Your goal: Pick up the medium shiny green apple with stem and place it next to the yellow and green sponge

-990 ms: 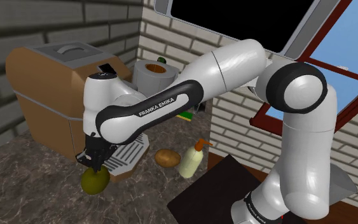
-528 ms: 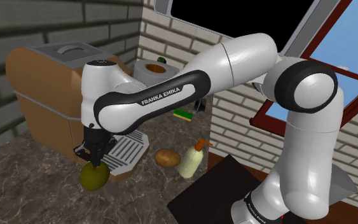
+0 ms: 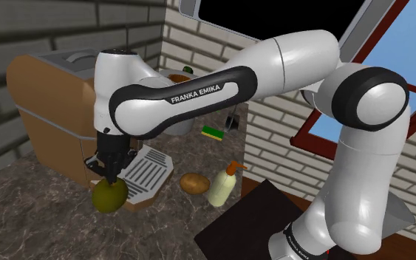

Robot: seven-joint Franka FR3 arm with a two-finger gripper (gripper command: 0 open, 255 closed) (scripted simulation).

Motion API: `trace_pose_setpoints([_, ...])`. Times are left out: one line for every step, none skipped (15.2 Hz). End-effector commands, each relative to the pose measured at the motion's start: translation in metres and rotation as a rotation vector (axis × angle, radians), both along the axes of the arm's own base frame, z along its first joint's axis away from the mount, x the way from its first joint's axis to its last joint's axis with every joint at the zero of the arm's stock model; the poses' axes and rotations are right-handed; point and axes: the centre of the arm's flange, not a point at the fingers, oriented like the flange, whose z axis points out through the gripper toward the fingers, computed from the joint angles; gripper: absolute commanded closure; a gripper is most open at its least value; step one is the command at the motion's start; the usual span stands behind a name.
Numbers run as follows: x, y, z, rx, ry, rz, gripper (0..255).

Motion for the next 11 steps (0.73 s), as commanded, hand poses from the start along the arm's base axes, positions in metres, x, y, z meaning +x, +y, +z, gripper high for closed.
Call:
trace_pose_setpoints([0.0, 0.0, 0.011, 0.0, 0.0, 0.0, 255])
trace_pose_setpoints([0.0, 0.0, 0.017, 0.0, 0.0, 0.0, 255])
trace_pose_setpoints([0.0, 0.0, 0.022, 0.0, 0.0, 0.0, 255])
trace_pose_setpoints([0.0, 0.0, 0.027, 0.0, 0.0, 0.0, 255])
trace_pose_setpoints([0.0, 0.0, 0.032, 0.0, 0.0, 0.0, 255])
trace_pose_setpoints([0.0, 0.0, 0.038, 0.0, 0.0, 0.0, 255])
trace_pose_setpoints([0.0, 0.0, 0.043, 0.0, 0.0, 0.0, 255])
trace_pose_setpoints([0.0, 0.0, 0.048, 0.0, 0.0, 0.0, 255])
trace_pose_setpoints([0.0, 0.0, 0.054, 0.0, 0.0, 0.0, 255])
trace_pose_setpoints([0.0, 0.0, 0.059, 0.0, 0.0, 0.0, 255])
trace_pose_setpoints([0.0, 0.0, 0.064, 0.0, 0.0, 0.0, 255])
